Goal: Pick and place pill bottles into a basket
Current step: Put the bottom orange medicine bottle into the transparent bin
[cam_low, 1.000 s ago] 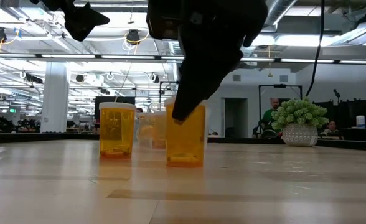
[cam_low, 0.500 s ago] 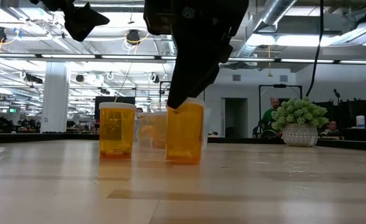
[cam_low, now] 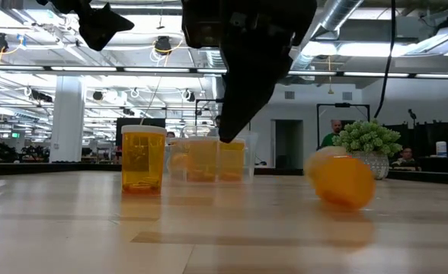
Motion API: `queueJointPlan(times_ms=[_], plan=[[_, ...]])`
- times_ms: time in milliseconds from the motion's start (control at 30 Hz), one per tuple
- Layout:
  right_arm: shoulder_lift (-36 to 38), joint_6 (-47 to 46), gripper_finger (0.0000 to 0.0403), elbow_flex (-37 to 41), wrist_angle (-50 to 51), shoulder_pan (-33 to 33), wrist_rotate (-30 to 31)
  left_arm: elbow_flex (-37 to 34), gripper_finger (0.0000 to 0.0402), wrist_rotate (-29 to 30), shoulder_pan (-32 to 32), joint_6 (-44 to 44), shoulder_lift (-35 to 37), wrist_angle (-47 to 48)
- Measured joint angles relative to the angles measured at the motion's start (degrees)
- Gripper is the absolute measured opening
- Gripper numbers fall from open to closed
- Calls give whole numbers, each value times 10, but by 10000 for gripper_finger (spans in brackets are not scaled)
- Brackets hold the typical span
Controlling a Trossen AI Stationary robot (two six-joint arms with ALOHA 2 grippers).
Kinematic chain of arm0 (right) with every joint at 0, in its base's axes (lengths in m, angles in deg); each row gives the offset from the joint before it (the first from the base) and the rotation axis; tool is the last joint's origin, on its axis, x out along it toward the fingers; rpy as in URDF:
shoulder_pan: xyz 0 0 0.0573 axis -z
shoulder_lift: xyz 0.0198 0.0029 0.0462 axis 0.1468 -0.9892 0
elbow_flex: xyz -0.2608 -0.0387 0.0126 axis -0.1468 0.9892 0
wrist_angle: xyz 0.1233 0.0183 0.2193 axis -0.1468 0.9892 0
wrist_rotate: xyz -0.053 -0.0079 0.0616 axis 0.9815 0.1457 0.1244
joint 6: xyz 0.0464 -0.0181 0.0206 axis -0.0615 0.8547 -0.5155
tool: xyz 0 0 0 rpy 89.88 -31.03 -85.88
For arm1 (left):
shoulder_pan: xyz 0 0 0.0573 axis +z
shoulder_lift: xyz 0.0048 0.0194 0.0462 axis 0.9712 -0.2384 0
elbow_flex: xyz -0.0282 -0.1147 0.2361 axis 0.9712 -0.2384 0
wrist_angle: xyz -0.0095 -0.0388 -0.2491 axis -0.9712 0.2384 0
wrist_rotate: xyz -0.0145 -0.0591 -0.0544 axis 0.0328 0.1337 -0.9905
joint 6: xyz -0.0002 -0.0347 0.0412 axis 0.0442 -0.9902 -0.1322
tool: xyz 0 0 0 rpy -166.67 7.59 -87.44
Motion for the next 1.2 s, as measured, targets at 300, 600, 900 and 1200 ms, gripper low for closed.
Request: queueJointPlan(times_ms=[300, 600, 900, 1200], plan=[[0, -48, 191, -21, 116, 3, 2, 0, 265, 0, 0, 0, 0, 0], [18, -136, 279, -86, 348, -22, -1, 0, 265, 0, 0, -1, 0, 0], [115, -478, 290, -4, 356, -104, 58, 0, 265, 0, 0, -7, 0, 0], [143, -921, 290, 81, 173, -169, 93, 0, 265, 0, 0, -16, 0, 0]])
